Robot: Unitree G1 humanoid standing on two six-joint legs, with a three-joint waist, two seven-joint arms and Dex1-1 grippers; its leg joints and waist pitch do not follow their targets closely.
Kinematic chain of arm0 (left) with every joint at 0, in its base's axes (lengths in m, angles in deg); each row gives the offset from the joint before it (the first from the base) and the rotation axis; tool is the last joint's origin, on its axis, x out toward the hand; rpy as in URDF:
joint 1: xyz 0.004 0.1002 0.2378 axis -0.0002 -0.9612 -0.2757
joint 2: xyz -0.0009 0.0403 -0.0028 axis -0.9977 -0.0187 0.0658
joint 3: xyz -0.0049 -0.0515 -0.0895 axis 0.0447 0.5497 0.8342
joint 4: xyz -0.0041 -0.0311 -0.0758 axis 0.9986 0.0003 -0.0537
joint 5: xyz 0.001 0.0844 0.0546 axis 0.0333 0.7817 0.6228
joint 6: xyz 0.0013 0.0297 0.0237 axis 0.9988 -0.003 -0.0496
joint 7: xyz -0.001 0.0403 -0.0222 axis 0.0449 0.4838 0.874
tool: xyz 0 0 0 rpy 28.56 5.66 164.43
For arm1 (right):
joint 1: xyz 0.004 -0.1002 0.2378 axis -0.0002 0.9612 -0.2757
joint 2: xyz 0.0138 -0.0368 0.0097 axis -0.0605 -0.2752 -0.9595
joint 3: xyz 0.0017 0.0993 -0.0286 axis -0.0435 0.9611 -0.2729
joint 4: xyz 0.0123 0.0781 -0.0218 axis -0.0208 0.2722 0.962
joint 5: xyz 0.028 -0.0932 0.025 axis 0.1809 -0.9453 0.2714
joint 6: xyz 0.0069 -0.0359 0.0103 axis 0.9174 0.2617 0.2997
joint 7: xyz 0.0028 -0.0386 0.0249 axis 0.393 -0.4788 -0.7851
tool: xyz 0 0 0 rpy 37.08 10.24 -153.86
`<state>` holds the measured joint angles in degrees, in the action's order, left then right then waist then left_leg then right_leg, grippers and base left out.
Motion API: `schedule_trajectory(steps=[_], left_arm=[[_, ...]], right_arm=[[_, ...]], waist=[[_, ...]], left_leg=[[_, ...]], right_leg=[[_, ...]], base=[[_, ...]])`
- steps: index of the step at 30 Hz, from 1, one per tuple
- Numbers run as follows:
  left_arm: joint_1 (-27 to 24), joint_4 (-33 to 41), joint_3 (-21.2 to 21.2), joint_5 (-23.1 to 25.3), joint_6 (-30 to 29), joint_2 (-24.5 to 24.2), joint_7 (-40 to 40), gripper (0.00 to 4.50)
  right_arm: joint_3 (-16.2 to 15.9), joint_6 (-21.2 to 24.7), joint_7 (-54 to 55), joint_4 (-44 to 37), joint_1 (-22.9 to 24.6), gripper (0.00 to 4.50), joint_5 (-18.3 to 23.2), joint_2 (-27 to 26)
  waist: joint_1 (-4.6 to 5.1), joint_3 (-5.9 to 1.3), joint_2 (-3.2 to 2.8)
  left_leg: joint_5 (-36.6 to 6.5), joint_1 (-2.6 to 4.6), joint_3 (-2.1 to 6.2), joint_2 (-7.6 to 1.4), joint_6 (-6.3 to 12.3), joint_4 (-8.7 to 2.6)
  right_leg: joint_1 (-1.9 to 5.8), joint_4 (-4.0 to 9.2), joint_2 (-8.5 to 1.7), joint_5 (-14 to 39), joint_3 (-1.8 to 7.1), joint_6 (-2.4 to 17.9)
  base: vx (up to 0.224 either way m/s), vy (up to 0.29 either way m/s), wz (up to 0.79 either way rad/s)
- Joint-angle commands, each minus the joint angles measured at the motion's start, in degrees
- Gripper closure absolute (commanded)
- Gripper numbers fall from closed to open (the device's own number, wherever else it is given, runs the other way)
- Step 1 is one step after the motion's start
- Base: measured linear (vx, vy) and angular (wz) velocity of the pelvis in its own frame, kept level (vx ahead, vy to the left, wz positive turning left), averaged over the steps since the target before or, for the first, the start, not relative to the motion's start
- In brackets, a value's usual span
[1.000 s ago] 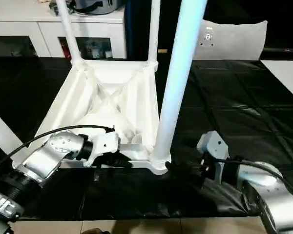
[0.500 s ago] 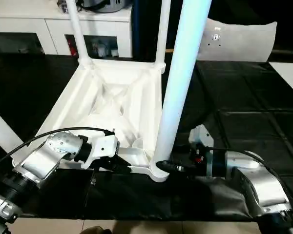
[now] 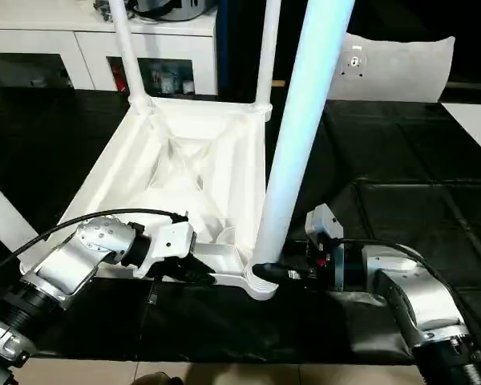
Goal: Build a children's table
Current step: Rotate leg to tighten
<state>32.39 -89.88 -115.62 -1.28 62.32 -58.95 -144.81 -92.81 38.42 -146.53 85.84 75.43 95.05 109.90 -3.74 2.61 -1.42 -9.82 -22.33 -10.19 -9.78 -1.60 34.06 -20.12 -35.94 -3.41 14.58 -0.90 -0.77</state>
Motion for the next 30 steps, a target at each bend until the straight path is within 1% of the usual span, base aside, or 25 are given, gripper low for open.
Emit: schedule_trajectory(steps=[1,2,4,5,6,7,8,9,10,11,12,13,14,15,16,17,18,19,20,22,24,26,28,29,30], left_arm=[[-1.5,3.3,0.3,-1.6,-4.1,1.7,1.0,4.50],[-1.5,3.3,0.3,-1.6,-4.1,1.7,1.0,4.50],[-2.2,4.9,0.7,-1.7,-6.9,2.7,3.2,4.50],[-2.6,5.7,1.0,-1.3,-8.7,3.7,5.5,4.50],[-2.7,5.8,1.0,-1.2,-9.0,3.9,5.9,4.50],[-2.7,5.7,1.0,-0.2,-10.2,5.2,8.3,4.50],[-2.5,5.5,0.8,0.7,-11.4,6.5,10.6,4.50],[-2.3,5.4,0.8,1.6,-13.3,8.2,13.0,4.50],[-2.3,5.4,0.8,1.6,-13.3,8.2,13.0,4.50],[-1.7,5.1,0.9,2.4,-16.8,11.3,16.6,4.50],[-1.4,4.9,1.1,2.7,-18.3,12.6,18.1,4.50],[-1.4,4.9,1.1,2.7,-18.3,12.6,18.1,4.50],[-0.4,3.7,1.1,3.8,-19.7,14.3,20.6,4.50],[0.6,2.2,0.8,5.0,-20.0,15.3,22.4,4.50],[1.5,0.9,0.5,6.0,-19.8,15.9,23.7,4.50],[2.3,-0.4,0.2,7.1,-19.3,16.3,24.8,4.50],[2.5,-0.7,0.1,7.4,-19.0,16.3,25.0,4.50],[2.7,-1.0,0.1,7.7,-18.8,16.3,25.2,4.50],[2.9,-1.3,0.4,7.8,-18.3,16.2,25.2,4.50],[2.8,-1.1,0.9,8.2,-18.3,15.6,24.8,4.50],[2.6,-0.9,0.7,8.4,-16.8,14.4,23.6,4.50],[1.9,-0.7,0.7,7.8,-14.6,12.1,20.9,4.50],[1.4,-0.5,0.9,7.1,-12.9,10.3,18.8,4.50],[1.0,-0.3,1.0,6.5,-11.8,9.3,17.4,4.50],[1.0,-0.3,1.0,6.5,-11.8,9.3,17.3,4.50]], right_arm=[[-1.6,2.5,5.6,-2.6,1.2,2.45,-0.9,-3.3],[-1.6,2.5,5.7,-2.6,1.2,2.45,-0.9,-3.3],[-1.6,3.1,11.9,-3.1,1.1,2.46,-2.8,-6.4],[-1.5,4.2,17.1,-3.2,0.7,2.46,-4.1,-9.1],[-1.4,4.4,17.9,-3.2,0.6,2.47,-4.3,-9.6],[-1.1,6.1,22.6,-2.7,-0.3,2.47,-5.6,-11.9],[-0.8,7.6,27.2,-1.9,-1.2,2.49,-7.0,-14.0],[-0.1,9.3,31.5,-1.0,-2.3,2.50,-8.1,-16.1],[-0.1,9.3,31.5,-1.0,-2.3,2.50,-8.1,-16.1],[1.3,12.0,37.9,0.3,-3.9,2.51,-9.5,-19.4],[1.7,12.5,40.4,0.6,-4.4,2.51,-10.5,-20.4],[1.7,12.5,40.4,0.6,-4.4,2.51,-10.5,-20.4],[2.0,12.8,43.3,0.9,-4.9,2.51,-12.0,-21.7],[2.1,11.8,43.4,1.3,-5.1,2.51,-11.9,-22.2],[2.2,11.0,43.3,1.3,-5.2,2.17,-11.5,-22.6],[2.7,10.3,43.1,0.8,-4.9,2.17,-10.7,-23.0],[2.9,10.1,43.0,0.6,-4.8,1.97,-10.3,-23.1],[3.1,9.9,43.1,0.3,-4.6,1.97,-10.3,-23.1],[2.9,8.8,42.1,-0.4,-4.1,1.81,-10.7,-22.4],[3.1,7.3,40.2,-1.7,-2.9,1.75,-11.4,-21.0],[3.7,6.0,38.8,-2.3,-2.0,1.43,-11.2,-19.6],[4.6,2.7,33.9,-2.6,-0.7,1.31,-10.5,-15.9],[5.9,1.2,29.5,-2.9,0.1,1.21,-9.1,-13.0],[6.5,0.4,27.1,-2.9,0.5,1.05,-8.6,-11.1],[6.5,0.3,26.8,-2.9,0.5,0.95,-8.6,-10.9]], waist=[[-0.31,-3.02,0.11],[-0.04,-2.89,0.38],[0.47,-2.42,0.28],[0.85,-2.15,0.43],[1.09,-2.09,0.43],[1.44,-2.05,0.45],[1.89,-2.00,0.66],[2.08,-1.98,0.62],[2.63,-2.01,0.69],[2.87,-2.19,0.80],[3.13,-2.38,0.74],[3.13,-2.37,0.76],[3.16,-2.39,1.08],[3.11,-2.36,0.92],[2.97,-2.37,0.86],[2.73,-2.37,0.82],[2.53,-2.45,0.90],[2.36,-2.50,0.81],[2.11,-2.52,0.57],[1.69,-2.54,0.75],[1.26,-2.61,0.64],[1.14,-2.73,0.76],[0.72,-2.91,0.76],[0.43,-3.02,0.72],[0.28,-3.09,0.75]], left_leg=[[-10.6,1.48,1.30,-3.68,2.84,-4.16],[-11.5,1.40,1.36,-3.63,2.41,-4.42],[-16.4,1.66,1.44,-3.53,0.46,-4.78],[-19.1,1.83,1.56,-3.42,-0.87,-4.96],[-20.0,1.92,1.63,-3.40,-1.53,-5.01],[-20.7,1.72,1.84,-3.30,-2.00,-5.08],[-21.0,1.28,2.14,-3.20,-2.85,-5.43],[-21.3,1.26,2.24,-3.20,-3.33,-5.50],[-22.4,1.38,2.39,-3.14,-4.33,-5.53],[-22.6,1.50,2.42,-3.08,-4.61,-5.42],[-21.3,1.38,2.34,-3.03,-4.57,-5.35],[-21.1,1.34,2.33,-2.98,-4.37,-5.36],[-20.8,1.25,2.16,-2.97,-3.67,-5.23],[-20.5,1.37,2.04,-3.03,-3.52,-5.24],[-21.3,1.83,1.79,-3.00,-3.29,-4.98],[-21.2,1.83,1.81,-2.98,-3.02,-4.93],[-20.3,1.64,1.75,-3.02,-2.71,-4.99],[-19.8,1.65,1.74,-3.05,-2.60,-4.97],[-19.2,1.63,1.69,-3.12,-2.42,-5.02],[-19.0,1.54,1.60,-3.18,-2.33,-5.09],[-18.4,1.53,1.55,-3.19,-1.92,-5.02],[-17.3,1.41,1.48,-3.17,-1.37,-4.93],[-15.7,1.34,1.44,-3.24,-0.57,-4.73],[-13.9,1.31,1.33,-3.24,0.28,-4.59],[-12.3,1.15,1.33,-3.23,1.04,-4.51]], right_leg=[[0.85,4.16,-4.79,1.1,1.74,16.2],[0.79,4.27,-4.64,2.0,1.67,16.1],[0.48,4.90,-4.78,10.0,1.88,15.2],[0.19,5.28,-4.80,15.2,1.96,14.3],[0.07,5.39,-4.86,17.3,2.03,13.9],[0.18,5.46,-4.98,19.3,1.97,13.3],[0.35,5.48,-4.91,22.1,1.76,11.7],[0.21,5.60,-4.90,23.2,1.75,11.0],[-0.11,5.55,-4.82,24.3,1.74,10.4],[-0.24,5.72,-4.88,24.6,1.84,9.6],[-0.35,5.60,-4.76,22.4,1.92,9.7],[-0.41,5.79,-4.77,21.8,1.90,9.6],[-0.32,5.97,-4.69,20.5,1.95,9.4],[-0.49,5.93,-4.59,19.7,2.05,9.5],[-1.01,6.22,-4.55,19.4,2.22,9.7],[-0.86,6.33,-4.64,19.2,2.32,9.5],[-0.67,6.24,-4.56,17.7,2.33,9.4],[-0.66,6.13,-4.50,16.7,2.31,9.5],[-0.66,6.04,-4.46,14.9,2.33,9.9],[-0.46,5.92,-4.35,13.2,2.27,10.0],[-0.28,5.95,-4.54,12.1,2.32,9.9],[-0.16,5.82,-4.48,10.6,2.32,10.1],[0.21,5.57,-4.49,7.6,2.25,10.4],[0.37,5.39,-4.45,4.5,2.21,10.9],[0.55,5.08,-4.37,1.7,2.09,11.6]], base=[[0.000,0.000,0.00],[0.000,0.000,0.00],[0.000,0.000,0.00],[0.000,0.000,0.00],[0.000,0.000,0.00],[0.000,0.000,0.00],[0.000,0.000,0.00],[-0.044,0.014,-0.19],[0.000,0.000,0.00],[0.000,0.000,0.00],[0.000,0.000,0.00],[0.000,0.000,0.00],[0.000,0.000,0.00],[0.000,0.000,0.00],[0.000,0.000,0.00],[0.000,0.000,0.00],[0.000,0.000,0.00],[0.000,0.000,0.00],[0.000,0.000,0.00],[0.000,0.000,0.00],[0.000,0.000,0.00],[0.000,0.000,0.00],[0.000,0.000,0.00],[0.000,0.000,0.00],[0.000,0.000,0.00]])
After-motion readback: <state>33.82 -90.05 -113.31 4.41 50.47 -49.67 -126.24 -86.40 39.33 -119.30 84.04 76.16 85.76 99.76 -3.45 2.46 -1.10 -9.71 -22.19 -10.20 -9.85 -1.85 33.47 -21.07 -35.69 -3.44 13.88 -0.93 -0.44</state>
